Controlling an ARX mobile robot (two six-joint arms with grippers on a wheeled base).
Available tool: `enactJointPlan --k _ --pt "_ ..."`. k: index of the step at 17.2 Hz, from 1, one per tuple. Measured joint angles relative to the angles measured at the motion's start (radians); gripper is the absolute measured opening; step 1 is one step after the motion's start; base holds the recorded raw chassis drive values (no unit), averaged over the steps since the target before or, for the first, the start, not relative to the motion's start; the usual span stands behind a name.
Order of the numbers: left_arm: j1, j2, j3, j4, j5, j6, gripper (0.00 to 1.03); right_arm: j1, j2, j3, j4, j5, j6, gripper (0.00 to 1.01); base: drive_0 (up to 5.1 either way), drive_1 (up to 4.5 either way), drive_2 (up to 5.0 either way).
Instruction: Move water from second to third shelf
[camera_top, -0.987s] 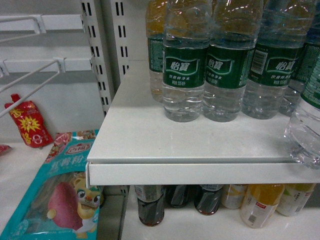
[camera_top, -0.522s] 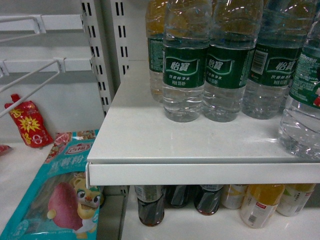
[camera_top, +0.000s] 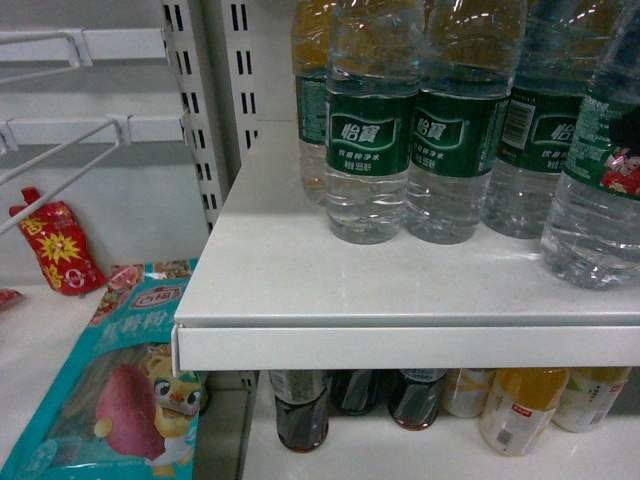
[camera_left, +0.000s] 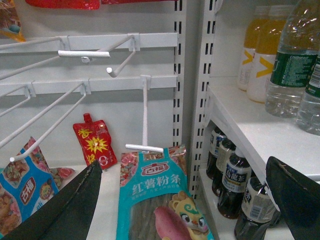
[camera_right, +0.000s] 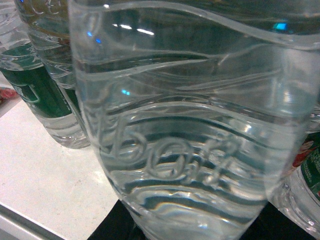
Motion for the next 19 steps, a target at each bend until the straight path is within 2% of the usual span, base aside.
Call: enactJointPlan --k 5,12,19 --pt "0.0 0.0 0.0 0.0 0.0 0.0 0.98 0.025 0.013 0.007 0.013 0.026 0.005 0.36 0.0 0.0 0.0" --pt "0.0 0.0 0.0 0.0 0.0 0.0 0.98 0.026 0.02 0.007 0.025 0.036 0.006 0.36 0.0 0.0 0.0" --pt "0.0 0.0 0.0 0.0 0.0 0.0 0.98 0.047 0.043 0.013 0.06 0.06 0.024 0.36 0.0 0.0 0.0"
